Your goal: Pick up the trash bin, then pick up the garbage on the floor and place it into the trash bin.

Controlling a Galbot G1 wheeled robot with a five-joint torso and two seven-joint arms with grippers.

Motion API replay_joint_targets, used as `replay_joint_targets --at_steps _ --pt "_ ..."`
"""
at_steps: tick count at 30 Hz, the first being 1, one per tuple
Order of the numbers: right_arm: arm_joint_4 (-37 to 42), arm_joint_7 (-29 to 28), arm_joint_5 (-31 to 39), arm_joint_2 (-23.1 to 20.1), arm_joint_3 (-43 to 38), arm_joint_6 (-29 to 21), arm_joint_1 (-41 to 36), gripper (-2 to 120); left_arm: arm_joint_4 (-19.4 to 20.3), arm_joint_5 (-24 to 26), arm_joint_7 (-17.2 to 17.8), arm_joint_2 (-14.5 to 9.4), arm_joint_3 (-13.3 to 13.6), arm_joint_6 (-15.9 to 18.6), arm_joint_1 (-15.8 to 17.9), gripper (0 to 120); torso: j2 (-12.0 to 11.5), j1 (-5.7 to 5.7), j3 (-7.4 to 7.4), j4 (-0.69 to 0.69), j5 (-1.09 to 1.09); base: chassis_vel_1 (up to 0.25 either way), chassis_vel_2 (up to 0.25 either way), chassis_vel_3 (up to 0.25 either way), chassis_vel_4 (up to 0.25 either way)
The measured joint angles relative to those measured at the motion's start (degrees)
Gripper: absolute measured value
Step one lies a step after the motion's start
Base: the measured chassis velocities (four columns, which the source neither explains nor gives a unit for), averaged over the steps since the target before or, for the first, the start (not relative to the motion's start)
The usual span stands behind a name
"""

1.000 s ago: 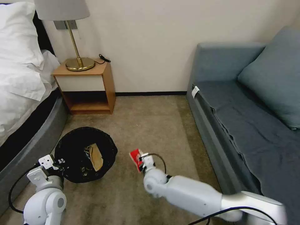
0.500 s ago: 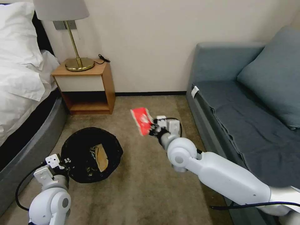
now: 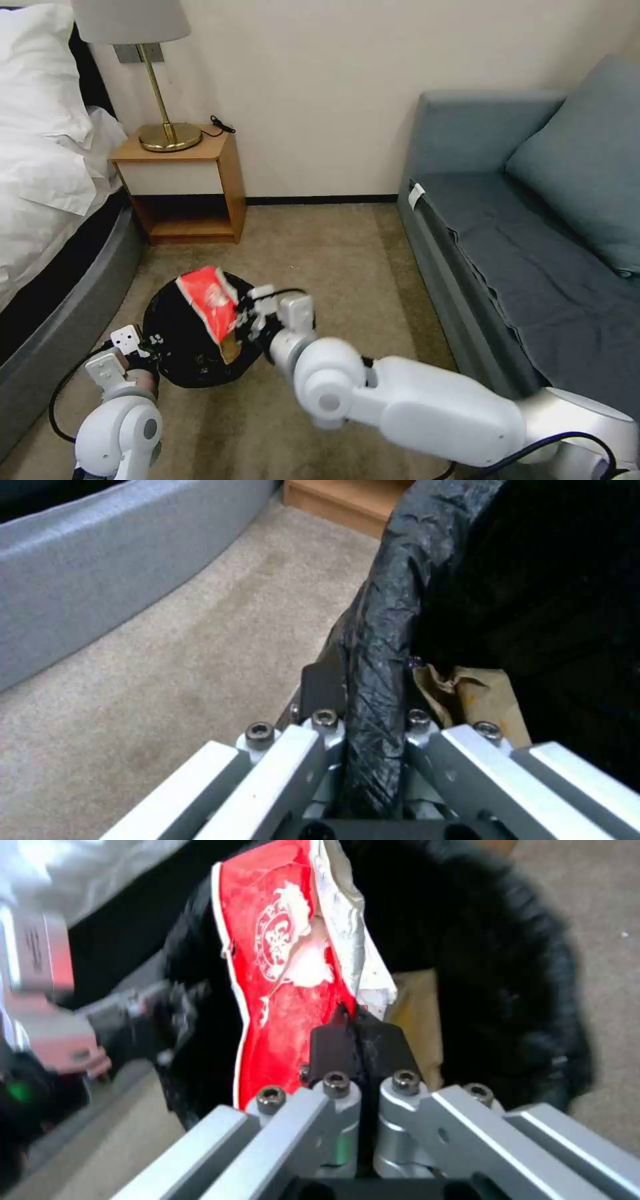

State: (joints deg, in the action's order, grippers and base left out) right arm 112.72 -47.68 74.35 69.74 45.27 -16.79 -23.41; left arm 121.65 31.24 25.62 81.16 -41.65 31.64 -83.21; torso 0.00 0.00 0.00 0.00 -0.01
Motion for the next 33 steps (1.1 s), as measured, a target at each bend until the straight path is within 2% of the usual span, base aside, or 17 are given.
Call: replay_joint_targets --at_steps 3,4,5,6,8,10,14,15,18,20,24,25,27,30,33 --pt "-0.85 0.01 -0.64 0.78 1.0 0.0 -0.09 3 -0.03 0.0 0.0 0.09 0.12 0.01 0.07 2 0.0 0.0 0.0 0.0 0.0 0.0 0.0 0.0 0.0" --pt "-1.25 0.02 -0.97 1.06 1.35 0.0 -0.11 14 -0.04 0.0 0.0 0.12 0.15 0.02 0.09 2 0.0 0.0 0.0 0.01 0.0 0.0 0.0 0.0 0.0" --pt "-1.25 0.02 -0.97 1.06 1.35 0.0 -0.11 14 -0.04 0.0 0.0 0.12 0.15 0.02 0.09 2 0.0 0.0 0.0 0.01 0.0 0.0 0.0 0.0 0.0" --pt "-2.06 0.03 -1.56 1.57 1.92 0.0 -0.14 22 -0.05 0.0 0.03 0.15 0.17 0.03 0.13 2 0.0 0.0 0.0 0.0 0.0 0.0 0.0 0.0 0.0" --pt "-2.77 0.18 -2.19 1.79 2.15 0.0 -0.19 30 -0.06 0.0 0.04 0.16 0.18 0.04 0.13 2 0.0 0.0 0.0 0.0 0.0 0.0 0.0 0.0 0.0" --pt "-2.88 0.24 -2.43 1.75 2.15 0.0 -0.23 33 -0.1 0.0 0.04 0.17 0.19 0.04 0.13 2 0.0 0.0 0.0 0.0 0.0 0.0 0.0 0.0 0.0" --pt "-2.99 0.29 -3.95 0.81 1.12 0.03 -0.72 52 -0.34 0.56 0.36 0.28 0.22 0.04 0.12 2 0.0 0.0 0.0 0.0 0.01 0.0 0.0 0.0 0.0" --pt "-2.99 0.29 -3.95 0.81 1.12 0.03 -0.72 52 -0.34 0.56 0.36 0.28 0.22 0.04 0.12 2 0.0 0.0 0.0 0.0 0.01 0.0 0.0 0.0 0.0" --pt "-2.62 0.25 -5.88 -0.36 -1.97 0.21 -0.97 67 -0.93 7.95 4.27 0.32 0.7 1.08 0.43 2 0.0 0.0 0.0 0.0 0.01 0.0 0.0 0.0 0.0" --pt "-2.47 0.25 -6.08 -0.64 -2.5 0.23 -1.0 71 -0.95 9.64 5.3 0.31 0.7 1.43 0.55 2 0.0 0.0 0.0 -0.01 0.01 0.0 0.0 0.0 0.0" --pt "-1.77 0.25 -6.65 -1.85 -4.53 0.27 -1.77 88 -1.64 19.24 13.03 -0.18 0.09 3.45 1.85 2 0.0 0.0 0.0 -0.01 0.01 0.0 0.0 0.0 0.0" --pt "-1.77 0.25 -6.65 -1.85 -4.53 0.27 -1.77 88 -1.64 19.24 13.03 -0.18 0.09 3.45 1.85 2 0.0 0.0 0.0 -0.01 0.01 0.0 0.0 0.0 0.0" --pt "-1.77 0.25 -7.18 -2.12 -4.87 0.31 -2.23 96 -2.68 23.01 15.66 -0.51 -0.2 4.41 2.54 2 0.0 0.0 0.0 0.0 0.02 0.0 0.0 0.0 0.0" --pt "-1.86 0.27 -7.63 -2.17 -5.26 0.4 -2.73 100 -4.58 28.81 18.12 -0.81 -0.44 5.64 3.5 2 0.0 0.0 0.0 -0.01 0.01 0.0 0.0 0.0 0.0" --pt "-1.96 0.29 -7.77 -2.16 -5.56 0.46 -2.91 100 -6.32 29.32 18.37 -0.86 -0.51 5.71 3.89 2 0.0 0.0 0.0 -0.01 0.01 0.0 0.0 0.0 0.0"
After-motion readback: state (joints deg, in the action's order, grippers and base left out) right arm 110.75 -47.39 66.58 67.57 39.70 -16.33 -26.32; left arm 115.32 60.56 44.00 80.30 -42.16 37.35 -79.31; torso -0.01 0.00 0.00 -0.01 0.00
